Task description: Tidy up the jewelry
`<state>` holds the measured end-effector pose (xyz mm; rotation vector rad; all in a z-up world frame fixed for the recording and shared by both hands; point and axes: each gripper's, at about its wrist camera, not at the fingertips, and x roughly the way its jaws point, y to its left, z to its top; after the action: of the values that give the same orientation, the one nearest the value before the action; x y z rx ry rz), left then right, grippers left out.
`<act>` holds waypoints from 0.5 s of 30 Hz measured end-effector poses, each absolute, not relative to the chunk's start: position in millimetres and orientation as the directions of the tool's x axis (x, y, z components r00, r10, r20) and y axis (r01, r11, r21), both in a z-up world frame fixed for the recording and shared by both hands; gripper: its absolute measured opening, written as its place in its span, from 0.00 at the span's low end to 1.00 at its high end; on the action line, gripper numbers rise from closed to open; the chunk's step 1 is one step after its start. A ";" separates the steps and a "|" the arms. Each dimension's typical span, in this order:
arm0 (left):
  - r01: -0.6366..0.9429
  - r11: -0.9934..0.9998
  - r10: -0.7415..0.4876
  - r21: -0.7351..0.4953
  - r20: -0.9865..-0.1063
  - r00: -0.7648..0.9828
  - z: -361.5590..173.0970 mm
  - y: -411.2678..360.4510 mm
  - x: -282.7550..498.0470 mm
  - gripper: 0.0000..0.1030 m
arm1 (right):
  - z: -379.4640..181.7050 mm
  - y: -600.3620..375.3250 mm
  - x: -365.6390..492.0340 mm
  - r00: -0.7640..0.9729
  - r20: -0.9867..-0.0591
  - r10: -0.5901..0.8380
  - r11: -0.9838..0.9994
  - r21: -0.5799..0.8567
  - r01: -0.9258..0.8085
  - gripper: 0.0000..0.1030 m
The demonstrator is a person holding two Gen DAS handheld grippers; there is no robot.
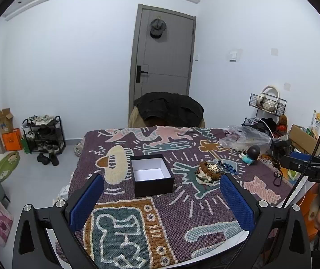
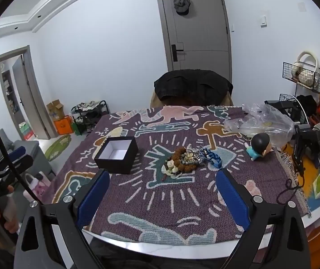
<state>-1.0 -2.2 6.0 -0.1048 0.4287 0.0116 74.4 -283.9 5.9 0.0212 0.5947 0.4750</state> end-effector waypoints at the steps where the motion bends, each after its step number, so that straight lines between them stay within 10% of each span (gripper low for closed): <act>1: -0.033 0.995 -0.011 -0.099 -0.414 0.910 10.1 -1.5 -5.0 1.00 | 5.8 -284.0 74.9 0.724 -0.534 0.437 0.892 0.155 -0.424 0.93; 15: -0.031 0.994 -0.015 -0.107 -0.405 0.914 8.4 -0.1 -7.0 1.00 | 6.0 -284.1 75.2 0.725 -0.534 0.435 0.893 0.154 -0.422 0.93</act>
<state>-7.0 -0.1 8.4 -0.1120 0.4175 0.0087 75.2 -284.1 6.0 0.0220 0.5944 0.4725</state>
